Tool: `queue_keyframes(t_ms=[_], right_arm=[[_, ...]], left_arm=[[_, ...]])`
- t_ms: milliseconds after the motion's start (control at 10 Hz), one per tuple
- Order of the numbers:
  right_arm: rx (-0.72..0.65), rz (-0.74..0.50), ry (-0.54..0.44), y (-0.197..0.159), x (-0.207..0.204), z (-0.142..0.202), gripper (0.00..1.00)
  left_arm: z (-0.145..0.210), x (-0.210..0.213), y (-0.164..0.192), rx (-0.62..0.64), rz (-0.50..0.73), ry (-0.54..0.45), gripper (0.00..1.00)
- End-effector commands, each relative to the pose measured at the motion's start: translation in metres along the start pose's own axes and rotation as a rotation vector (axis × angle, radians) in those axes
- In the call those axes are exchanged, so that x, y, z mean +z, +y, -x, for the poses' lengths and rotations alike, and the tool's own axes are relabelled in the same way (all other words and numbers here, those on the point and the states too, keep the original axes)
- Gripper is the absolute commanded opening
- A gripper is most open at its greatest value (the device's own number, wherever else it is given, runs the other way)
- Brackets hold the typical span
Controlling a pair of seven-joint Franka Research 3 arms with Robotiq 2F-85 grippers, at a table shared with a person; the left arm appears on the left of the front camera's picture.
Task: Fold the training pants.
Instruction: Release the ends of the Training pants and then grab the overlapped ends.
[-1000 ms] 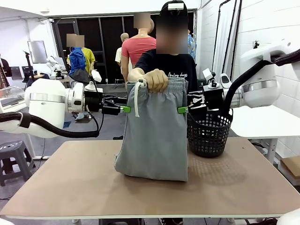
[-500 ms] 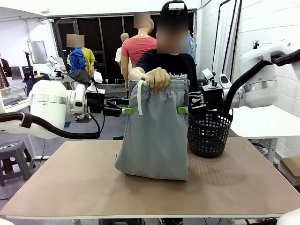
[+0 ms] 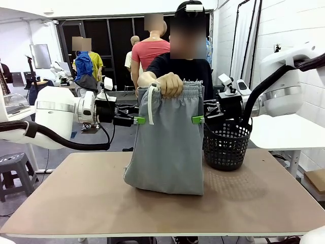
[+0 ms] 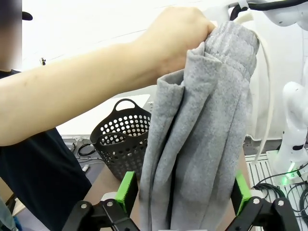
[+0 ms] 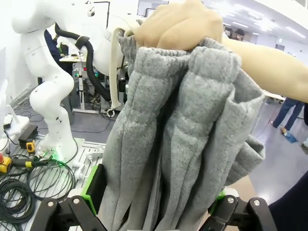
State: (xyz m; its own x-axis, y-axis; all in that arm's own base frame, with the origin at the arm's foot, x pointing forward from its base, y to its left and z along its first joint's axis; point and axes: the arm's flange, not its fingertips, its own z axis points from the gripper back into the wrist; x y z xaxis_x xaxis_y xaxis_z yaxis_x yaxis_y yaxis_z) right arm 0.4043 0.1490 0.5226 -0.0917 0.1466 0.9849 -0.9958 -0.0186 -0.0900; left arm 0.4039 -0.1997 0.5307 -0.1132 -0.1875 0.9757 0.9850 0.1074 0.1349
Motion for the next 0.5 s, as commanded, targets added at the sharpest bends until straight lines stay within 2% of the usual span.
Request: queue_keyframes(t_ms=[0, 400], right_arm=[[-0.017, -0.018, 0.007, 0.0043, 0.0065, -0.0021, 1.0], [-0.011, -0.027, 0.002, 0.0135, 0.0074, -0.0041, 1.0]], left_arm=[[0.0002, -0.002, 0.0034, -0.001, 0.022, 0.004, 1.0], [0.0023, -0.0055, 0.0007, 0.007, 0.042, 0.017, 1.0]])
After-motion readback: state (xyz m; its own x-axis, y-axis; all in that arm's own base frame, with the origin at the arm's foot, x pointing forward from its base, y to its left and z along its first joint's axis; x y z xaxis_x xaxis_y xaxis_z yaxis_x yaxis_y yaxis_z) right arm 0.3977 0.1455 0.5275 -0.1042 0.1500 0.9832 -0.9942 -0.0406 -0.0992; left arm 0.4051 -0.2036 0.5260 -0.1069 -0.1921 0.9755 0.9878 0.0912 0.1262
